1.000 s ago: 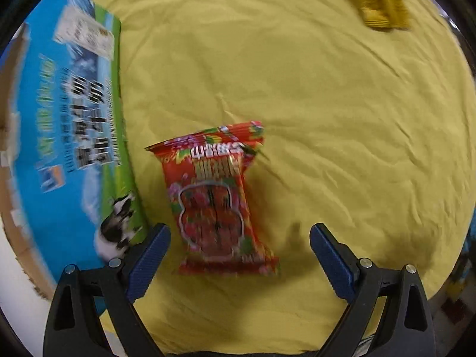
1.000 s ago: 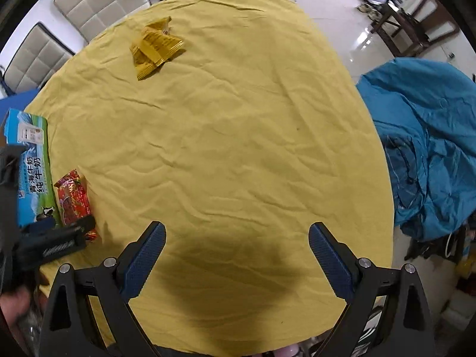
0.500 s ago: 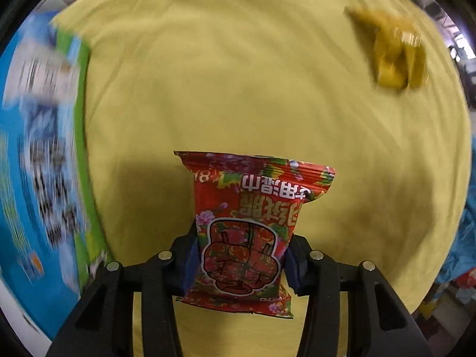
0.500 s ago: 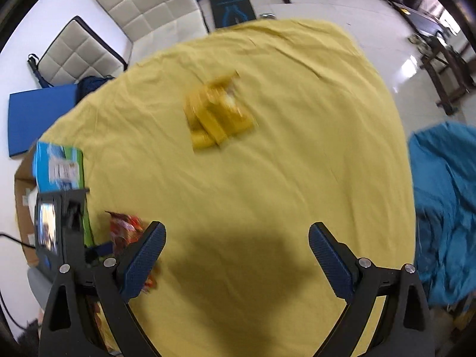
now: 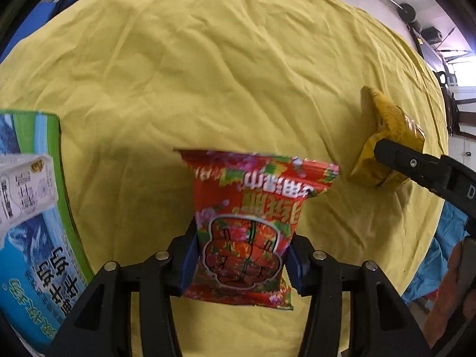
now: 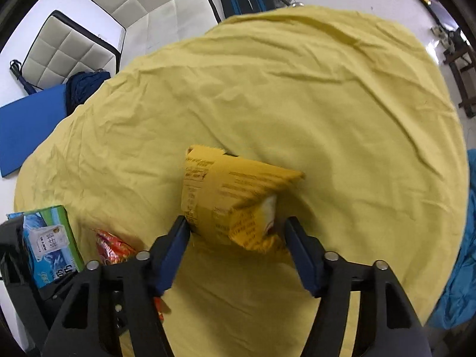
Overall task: Organize snacks
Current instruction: 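Grasp the red-and-green pack with the left tool while the right tool grasps the yellow pack, then carry both packs over the box and lower them into the open space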
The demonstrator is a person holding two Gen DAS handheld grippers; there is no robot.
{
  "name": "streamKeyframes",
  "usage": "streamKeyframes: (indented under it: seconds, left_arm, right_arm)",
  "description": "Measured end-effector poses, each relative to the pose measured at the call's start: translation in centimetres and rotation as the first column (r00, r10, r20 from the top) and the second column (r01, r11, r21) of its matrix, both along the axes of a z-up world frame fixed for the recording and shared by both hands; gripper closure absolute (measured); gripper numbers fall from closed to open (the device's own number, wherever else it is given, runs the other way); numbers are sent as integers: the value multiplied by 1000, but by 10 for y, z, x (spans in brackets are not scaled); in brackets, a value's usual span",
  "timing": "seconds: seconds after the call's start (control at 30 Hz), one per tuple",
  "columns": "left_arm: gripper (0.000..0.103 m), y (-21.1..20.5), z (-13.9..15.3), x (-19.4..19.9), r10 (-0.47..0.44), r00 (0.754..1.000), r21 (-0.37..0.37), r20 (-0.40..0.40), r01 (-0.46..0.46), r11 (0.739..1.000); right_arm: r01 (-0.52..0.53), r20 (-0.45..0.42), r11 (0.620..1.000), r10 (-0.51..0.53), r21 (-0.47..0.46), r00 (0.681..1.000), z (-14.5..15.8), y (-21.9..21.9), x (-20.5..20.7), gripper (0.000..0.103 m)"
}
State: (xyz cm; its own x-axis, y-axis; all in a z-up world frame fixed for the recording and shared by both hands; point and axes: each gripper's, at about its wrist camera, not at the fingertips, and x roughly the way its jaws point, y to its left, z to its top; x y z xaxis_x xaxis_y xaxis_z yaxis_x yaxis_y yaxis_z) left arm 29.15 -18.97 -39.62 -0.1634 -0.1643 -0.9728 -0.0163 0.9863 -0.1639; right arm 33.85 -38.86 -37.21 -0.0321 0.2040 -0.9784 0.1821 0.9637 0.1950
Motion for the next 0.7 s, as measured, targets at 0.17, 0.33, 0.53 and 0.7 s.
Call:
streamKeyframes:
  seconds: [0.17,0.33,0.53,0.7]
  left_arm:
    - [51,5,-8,-17,-17,1000,4,-5,17,1000]
    - [56,-9,-3,-39,-64,997,63,44,61,996]
    - [59,-52,41,-51,-99,981,104,167,82,991]
    - [59,-53,93,-75,-100,958,84,270,80,993]
  right_arm:
    - [-8,-29,1000,8,-6,1000,-3,-1,-15,44]
    - [-26,-48,1000,25,-10,999,-4,0,-39,47]
    - [-8,-38,1000,8,-20,999,2,-3,-61,53]
    - [-3,-3,1000,3,-8,1000,21,0,-83,54]
